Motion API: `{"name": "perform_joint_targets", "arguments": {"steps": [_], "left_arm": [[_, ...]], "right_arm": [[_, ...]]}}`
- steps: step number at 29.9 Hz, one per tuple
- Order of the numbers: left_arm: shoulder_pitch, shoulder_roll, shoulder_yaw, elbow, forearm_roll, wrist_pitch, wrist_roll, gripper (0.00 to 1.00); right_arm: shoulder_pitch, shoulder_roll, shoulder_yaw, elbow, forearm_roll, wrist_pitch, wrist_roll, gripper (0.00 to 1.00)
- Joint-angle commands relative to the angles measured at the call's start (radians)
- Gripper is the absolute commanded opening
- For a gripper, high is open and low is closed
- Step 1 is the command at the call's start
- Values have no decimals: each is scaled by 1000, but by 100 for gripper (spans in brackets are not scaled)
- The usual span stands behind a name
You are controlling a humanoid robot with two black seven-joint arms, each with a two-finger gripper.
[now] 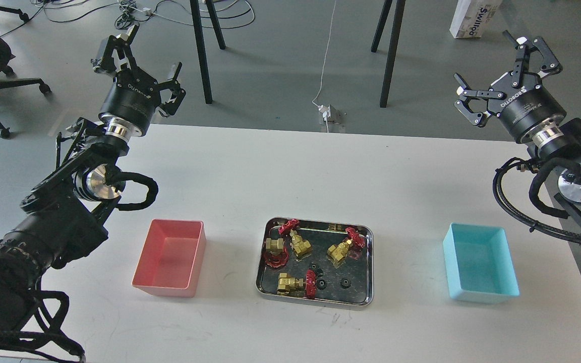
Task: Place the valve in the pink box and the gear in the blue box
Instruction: 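Move the left gripper over the metal tray toward a brass valve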
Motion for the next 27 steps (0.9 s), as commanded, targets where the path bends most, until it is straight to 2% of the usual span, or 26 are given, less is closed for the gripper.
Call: {"name": "perform_joint_targets", "arguments": {"steps": [1, 8, 13, 17, 21, 23, 27], "left_arm": [[9, -32, -48, -10, -3, 0, 0, 100], [6, -38, -71, 19, -24, 0, 0, 100], [18, -125, -55, 11, -24, 0, 0, 100], [18, -106, -50, -112, -9, 0, 0, 100], [0, 21, -39, -322, 207, 0, 0, 100], [-46, 78, 35, -428, 326, 0, 0, 100], [-262, 158, 475, -519, 431, 0, 0, 100]], "right_arm": [[-5, -1, 1, 0, 1, 0, 1, 100], [-8, 4, 2, 1, 1, 0, 0, 100], [114, -10, -16, 53, -4, 0, -13, 100], [267, -61, -54, 93, -2, -22, -20, 100], [352, -76, -90, 81, -2, -58, -54, 100], [351, -78, -91, 80, -2, -58, -57, 100], [306, -79, -90, 78, -2, -59, -59, 100]]}}
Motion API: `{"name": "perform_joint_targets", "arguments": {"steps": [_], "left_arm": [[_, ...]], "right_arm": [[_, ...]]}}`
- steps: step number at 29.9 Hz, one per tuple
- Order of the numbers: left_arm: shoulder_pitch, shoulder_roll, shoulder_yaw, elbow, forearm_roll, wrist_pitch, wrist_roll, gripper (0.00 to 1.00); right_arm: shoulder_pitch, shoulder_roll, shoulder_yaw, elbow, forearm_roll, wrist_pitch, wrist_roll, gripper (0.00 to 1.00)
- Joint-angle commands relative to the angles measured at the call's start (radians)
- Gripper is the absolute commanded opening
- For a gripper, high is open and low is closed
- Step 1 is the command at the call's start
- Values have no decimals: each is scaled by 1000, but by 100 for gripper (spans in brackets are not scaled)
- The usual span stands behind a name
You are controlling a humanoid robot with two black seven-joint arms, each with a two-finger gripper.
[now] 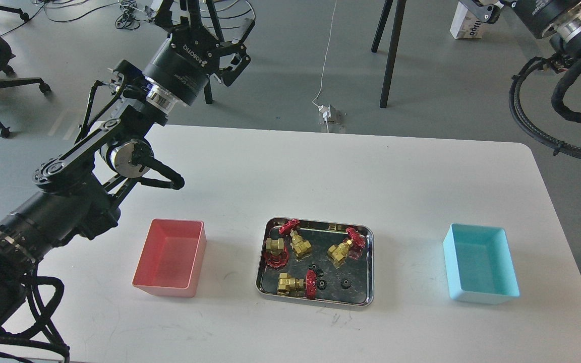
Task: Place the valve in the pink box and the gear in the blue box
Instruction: 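Move the left gripper over the metal tray toward a brass valve, then lower the left gripper and grasp a brass valve with red handle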
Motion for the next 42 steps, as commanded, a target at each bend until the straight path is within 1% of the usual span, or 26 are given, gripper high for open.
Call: {"name": "perform_joint_targets", "arguments": {"steps": [1, 4, 7, 8, 10, 11, 13, 15, 17, 18, 21, 23, 31, 34, 40, 42], "left_arm": [[-209, 59, 409, -75, 86, 0, 0, 100], [-429, 62, 764, -136, 162, 7, 0, 99], [-651, 48, 1052, -217, 257, 79, 0, 99], [-708, 34, 1134, -237, 282, 93, 0, 99], [-814, -42, 1304, -262, 342, 130, 0, 99], [-843, -82, 1375, -262, 369, 154, 0, 99], [-859, -173, 1514, -242, 427, 225, 0, 99], [-851, -255, 1600, -201, 438, 284, 0, 99], [-821, -293, 1631, -170, 438, 314, 0, 99], [-793, -302, 1636, -159, 438, 318, 0, 99], [-733, -308, 1641, -113, 437, 329, 0, 98], [-683, -303, 1642, -72, 438, 341, 0, 98], [-591, -293, 1642, 11, 446, 361, 0, 98], [-568, -293, 1642, 14, 448, 371, 0, 97], [-540, -296, 1642, 36, 448, 374, 0, 92], [-525, -297, 1642, 54, 448, 374, 0, 89]], "right_arm": [[-52, -5, 5, -1, 0, -2, -1, 100], [-81, -46, 5, -1, 2, -1, -1, 100], [-119, -71, 8, -1, 2, -1, -1, 100], [-129, -77, 8, -1, 2, -1, -1, 100], [-141, -94, 7, -1, 2, -1, -1, 100], [-144, -98, 7, -1, 2, -1, -1, 100], [-155, -101, 8, -1, 2, -1, -1, 100], [-155, -103, 8, -1, 2, -1, -2, 100], [-146, -101, 5, -1, 2, -13, -5, 100], [-136, -101, 10, -1, 2, -42, -13, 100], [-60, -101, 16, -3, 2, -158, -62, 100], [-24, -95, 17, -15, 2, -188, -90, 100], [-33, -86, 14, -23, 2, -188, -93, 100], [-40, -80, 14, -24, 2, -188, -93, 100], [-53, -78, 10, -26, 2, -188, -93, 100], [-67, -78, 10, -26, 2, -188, -93, 100]]}}
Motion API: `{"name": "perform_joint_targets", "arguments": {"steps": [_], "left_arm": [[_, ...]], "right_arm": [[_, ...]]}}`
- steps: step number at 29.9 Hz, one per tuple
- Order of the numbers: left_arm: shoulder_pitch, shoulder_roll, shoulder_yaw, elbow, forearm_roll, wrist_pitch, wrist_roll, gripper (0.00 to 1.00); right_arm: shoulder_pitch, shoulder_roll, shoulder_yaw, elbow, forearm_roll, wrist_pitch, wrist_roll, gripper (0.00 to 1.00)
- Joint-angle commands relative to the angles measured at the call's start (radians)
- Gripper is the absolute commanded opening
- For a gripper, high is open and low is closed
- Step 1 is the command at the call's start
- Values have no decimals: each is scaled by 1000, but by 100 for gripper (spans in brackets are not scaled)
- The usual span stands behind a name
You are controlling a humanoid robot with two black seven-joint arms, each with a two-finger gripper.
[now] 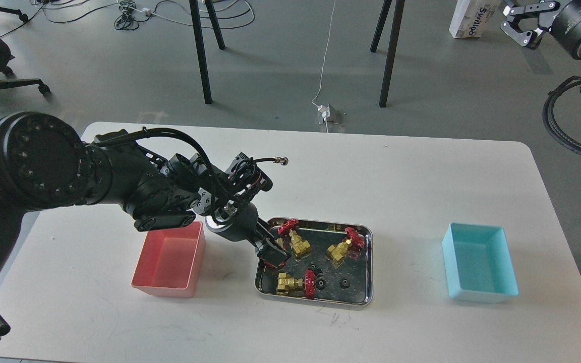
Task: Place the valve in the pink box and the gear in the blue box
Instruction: 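Lower the left gripper and grasp a brass valve with red handle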
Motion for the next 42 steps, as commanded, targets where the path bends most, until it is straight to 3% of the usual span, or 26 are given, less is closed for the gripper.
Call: {"name": "perform_joint_targets", "arguments": {"steps": [1, 22, 42], "left_arm": [[28, -3, 2, 32, 2, 0, 0, 87], [58, -3, 5, 55, 44, 66, 0, 56], [69, 2, -8, 49, 64, 117, 0, 46]], "right_arm": [[-18, 0, -1, 0, 0, 0, 0, 100], [-37, 0, -3, 0, 0, 0, 0, 100], [-49, 0, -1, -2, 0, -2, 2, 100]]}}
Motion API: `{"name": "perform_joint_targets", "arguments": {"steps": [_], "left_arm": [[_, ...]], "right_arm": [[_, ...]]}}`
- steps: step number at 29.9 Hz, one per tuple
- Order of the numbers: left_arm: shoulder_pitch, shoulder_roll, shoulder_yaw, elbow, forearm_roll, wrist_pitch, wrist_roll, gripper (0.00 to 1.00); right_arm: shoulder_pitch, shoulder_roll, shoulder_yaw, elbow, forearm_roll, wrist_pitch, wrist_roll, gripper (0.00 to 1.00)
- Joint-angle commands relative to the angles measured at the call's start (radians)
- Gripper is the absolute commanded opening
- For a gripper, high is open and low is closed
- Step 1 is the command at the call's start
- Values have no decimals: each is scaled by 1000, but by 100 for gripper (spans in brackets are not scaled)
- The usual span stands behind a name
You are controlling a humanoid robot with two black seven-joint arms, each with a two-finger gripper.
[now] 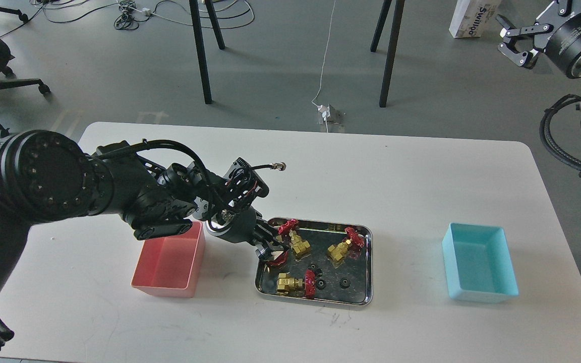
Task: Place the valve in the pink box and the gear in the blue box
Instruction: 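Lower the left gripper and grasp a brass valve with red handle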
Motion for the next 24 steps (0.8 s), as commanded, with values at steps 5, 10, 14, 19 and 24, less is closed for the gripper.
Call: {"name": "perform_joint_targets", "arguments": {"steps": [5, 10, 14, 19, 24], "left_arm": [[5, 3, 1, -8, 0, 6, 0, 37], [5, 3, 1, -9, 2, 6, 0, 31], [1, 3, 0, -11, 2, 4, 0, 28], [-6, 2, -10, -19, 2, 4, 0, 26], [-28, 9, -14, -59, 2, 4, 0, 26]], "right_arm": [[-5, 0, 0, -2, 0, -1, 0, 100], [-9, 0, 0, -2, 0, -1, 0, 100], [-13, 0, 0, -3, 0, -1, 2, 100], [-19, 0, 0, -3, 0, -3, 2, 100], [-19, 0, 0, -3, 0, -3, 2, 100]]}}
